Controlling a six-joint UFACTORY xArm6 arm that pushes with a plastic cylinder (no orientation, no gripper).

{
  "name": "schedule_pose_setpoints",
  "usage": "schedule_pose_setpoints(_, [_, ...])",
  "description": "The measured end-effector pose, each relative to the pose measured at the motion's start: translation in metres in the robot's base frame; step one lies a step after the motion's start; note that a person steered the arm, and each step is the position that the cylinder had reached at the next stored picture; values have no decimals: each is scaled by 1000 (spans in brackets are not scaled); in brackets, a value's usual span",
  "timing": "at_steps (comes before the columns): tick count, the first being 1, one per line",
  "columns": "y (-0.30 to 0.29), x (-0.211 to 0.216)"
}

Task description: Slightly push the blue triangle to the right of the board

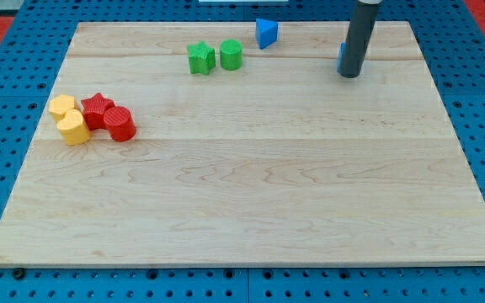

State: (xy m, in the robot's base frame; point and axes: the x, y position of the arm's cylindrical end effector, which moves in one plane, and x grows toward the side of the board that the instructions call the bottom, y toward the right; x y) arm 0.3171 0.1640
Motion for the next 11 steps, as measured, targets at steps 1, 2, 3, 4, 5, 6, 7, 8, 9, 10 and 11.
schedule_pose_setpoints(1, [0, 8])
schedule_pose_setpoints(2, [-32, 39])
schedule_pose_setpoints(3, [-41, 28])
schedule_pose_setpoints(4, [-56, 7])
schedule_pose_setpoints(5, [-85, -10])
schedule_pose_setpoints(6, [-89, -41])
schedule_pose_setpoints(7, [-110, -55])
schedule_pose_setpoints(8, [-153, -52])
schedule_pose_setpoints(9, [-173, -65])
schedule_pose_setpoints(10, [-176, -81])
schedule_pose_setpoints(11, [-176, -92])
